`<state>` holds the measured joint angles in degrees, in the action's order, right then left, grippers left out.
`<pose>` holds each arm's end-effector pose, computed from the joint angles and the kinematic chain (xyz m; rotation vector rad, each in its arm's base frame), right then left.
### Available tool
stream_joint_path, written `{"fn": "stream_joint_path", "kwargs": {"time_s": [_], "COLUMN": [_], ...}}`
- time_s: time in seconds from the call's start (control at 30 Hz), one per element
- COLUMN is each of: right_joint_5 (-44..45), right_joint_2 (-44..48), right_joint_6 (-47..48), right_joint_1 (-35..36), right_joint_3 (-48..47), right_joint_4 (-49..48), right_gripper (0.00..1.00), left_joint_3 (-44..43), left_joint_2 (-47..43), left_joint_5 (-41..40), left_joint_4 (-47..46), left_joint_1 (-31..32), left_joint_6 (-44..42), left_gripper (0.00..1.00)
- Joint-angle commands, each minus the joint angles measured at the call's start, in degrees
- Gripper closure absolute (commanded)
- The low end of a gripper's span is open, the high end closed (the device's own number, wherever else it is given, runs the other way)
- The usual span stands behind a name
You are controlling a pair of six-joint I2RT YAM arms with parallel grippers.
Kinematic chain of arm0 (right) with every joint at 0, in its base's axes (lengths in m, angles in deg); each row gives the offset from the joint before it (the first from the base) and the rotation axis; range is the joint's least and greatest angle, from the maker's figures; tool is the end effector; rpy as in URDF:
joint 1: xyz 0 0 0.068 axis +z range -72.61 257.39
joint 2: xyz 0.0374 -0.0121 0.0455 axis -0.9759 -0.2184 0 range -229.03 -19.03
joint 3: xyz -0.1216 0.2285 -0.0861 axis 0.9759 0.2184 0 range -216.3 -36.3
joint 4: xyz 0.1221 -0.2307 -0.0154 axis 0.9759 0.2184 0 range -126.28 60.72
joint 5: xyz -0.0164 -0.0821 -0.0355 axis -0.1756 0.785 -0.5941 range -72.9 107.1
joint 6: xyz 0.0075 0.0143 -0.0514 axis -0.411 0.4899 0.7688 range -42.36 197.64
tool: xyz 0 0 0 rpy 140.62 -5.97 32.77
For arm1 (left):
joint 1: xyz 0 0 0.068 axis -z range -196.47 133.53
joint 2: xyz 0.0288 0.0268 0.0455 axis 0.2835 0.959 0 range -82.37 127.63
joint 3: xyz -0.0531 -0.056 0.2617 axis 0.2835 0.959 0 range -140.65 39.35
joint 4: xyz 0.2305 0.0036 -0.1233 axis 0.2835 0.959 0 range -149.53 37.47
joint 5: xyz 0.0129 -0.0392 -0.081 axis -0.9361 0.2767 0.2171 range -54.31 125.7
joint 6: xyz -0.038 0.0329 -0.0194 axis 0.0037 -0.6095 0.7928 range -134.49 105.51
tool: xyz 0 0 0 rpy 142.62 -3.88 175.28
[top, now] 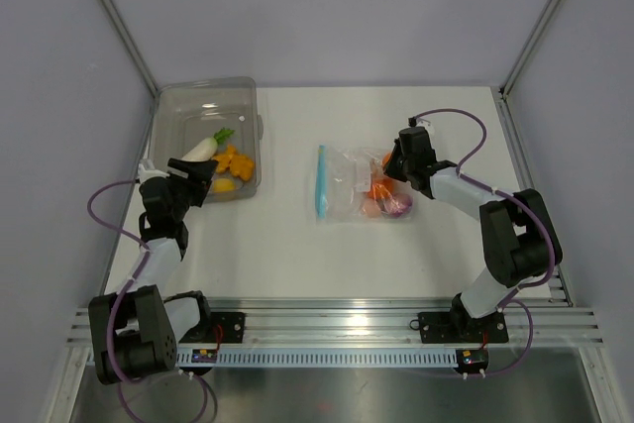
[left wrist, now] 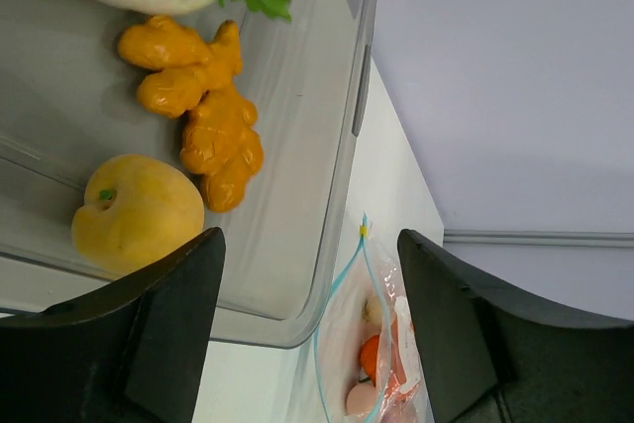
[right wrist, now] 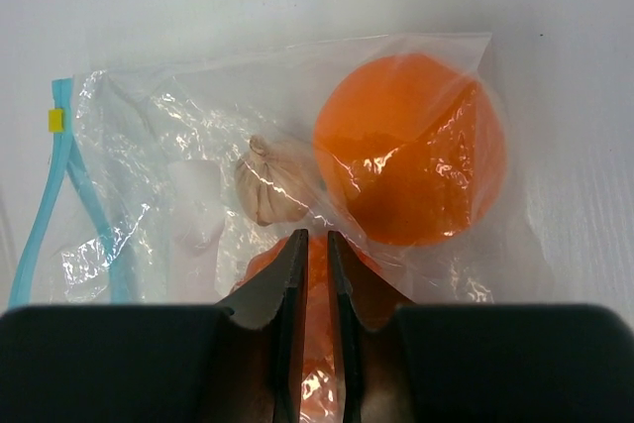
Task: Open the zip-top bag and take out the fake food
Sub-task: Place the fake vegetable in the bin.
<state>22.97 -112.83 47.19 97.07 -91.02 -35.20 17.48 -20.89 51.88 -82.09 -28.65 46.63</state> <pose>0.3300 0.1141 0.1985 0.2693 2.2751 0.3447 0.2214 0.0376 0.2039 -0.9916 1.6734 -0.8429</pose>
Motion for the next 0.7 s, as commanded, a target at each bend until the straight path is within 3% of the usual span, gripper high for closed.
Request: {"fn": "stream_joint_path", "kwargs": {"time_s": [0.0, 0.2, 0.33, 0.5, 0.67], "right_joint_5": [-1.12, -2.35, -3.58, -4.02, -4.81], "right_joint_2": [2.39, 2.48, 2.04, 2.48, 3.27], "right_joint_6": [0.49, 1.01, 1.37, 1.37, 1.54], "right_joint_1": [-0.35, -0.35, -0.43, -0.35, -0.43], "right_joint_3": [-0.3, -0.48, -1.09, -1.09, -0.74], "right_joint_4": [-2.49, -2.4, -1.87, -2.05, -2.23], "right_gripper": [0.8, 0.79, 0.78, 0.77, 0.66], "left_joint_3": [0.51, -1.51, -3.62, -4.76, -7.57], "left_joint_2": [-1.62, -6.36, -7.6, -2.86, 5.75], "left_joint_5": [0.33, 0.78, -2.21, -1.95, -1.94], "left_joint_4": [-3.01, -1.43, 0.95, -0.8, -2.57], "left_joint_1": [-0.3, 4.7, 14.46, 20.26, 25.45], "left_joint_6": [-0.21, -6.78, -12.16, -13.84, -15.5], "left_gripper": [0.26, 0.32, 0.36, 0.46, 0.53]}}
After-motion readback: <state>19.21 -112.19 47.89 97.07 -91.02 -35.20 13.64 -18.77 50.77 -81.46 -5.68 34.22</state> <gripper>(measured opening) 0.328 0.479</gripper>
